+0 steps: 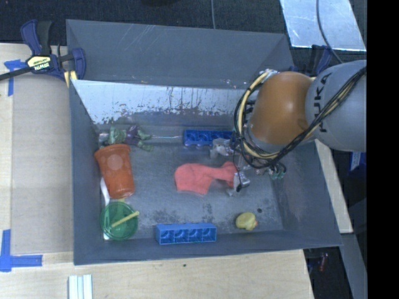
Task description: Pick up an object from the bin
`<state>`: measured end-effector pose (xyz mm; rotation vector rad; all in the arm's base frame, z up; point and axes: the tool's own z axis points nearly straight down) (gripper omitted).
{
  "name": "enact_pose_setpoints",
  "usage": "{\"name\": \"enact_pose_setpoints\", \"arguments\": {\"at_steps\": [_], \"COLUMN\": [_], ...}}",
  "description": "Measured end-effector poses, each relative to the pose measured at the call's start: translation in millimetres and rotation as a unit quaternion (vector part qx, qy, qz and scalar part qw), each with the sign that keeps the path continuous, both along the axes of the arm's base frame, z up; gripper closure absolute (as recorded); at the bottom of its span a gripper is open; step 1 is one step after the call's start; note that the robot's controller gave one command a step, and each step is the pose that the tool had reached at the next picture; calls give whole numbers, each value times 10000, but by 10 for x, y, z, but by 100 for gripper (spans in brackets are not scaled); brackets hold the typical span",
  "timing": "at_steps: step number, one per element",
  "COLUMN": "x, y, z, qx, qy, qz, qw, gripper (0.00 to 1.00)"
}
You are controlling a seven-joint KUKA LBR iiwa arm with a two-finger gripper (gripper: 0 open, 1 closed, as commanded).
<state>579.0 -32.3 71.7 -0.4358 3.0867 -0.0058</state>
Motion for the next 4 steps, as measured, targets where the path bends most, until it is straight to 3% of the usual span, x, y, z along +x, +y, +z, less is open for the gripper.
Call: {"name": "enact_pose_setpoints", "arguments": {"at_steps": [1, 2, 3, 4], "x": [44, 44, 13, 79], "y": [-66, -66, -82, -20], "z": [5, 5, 688, 499], "qx": [-8, -7, -13, -60], "qy": [-23, -23, 17, -20], "qz": [505, 503, 748, 2412], "qw": [9987, 9987, 9972, 9704], "gripper": [100, 100, 100, 100]}}
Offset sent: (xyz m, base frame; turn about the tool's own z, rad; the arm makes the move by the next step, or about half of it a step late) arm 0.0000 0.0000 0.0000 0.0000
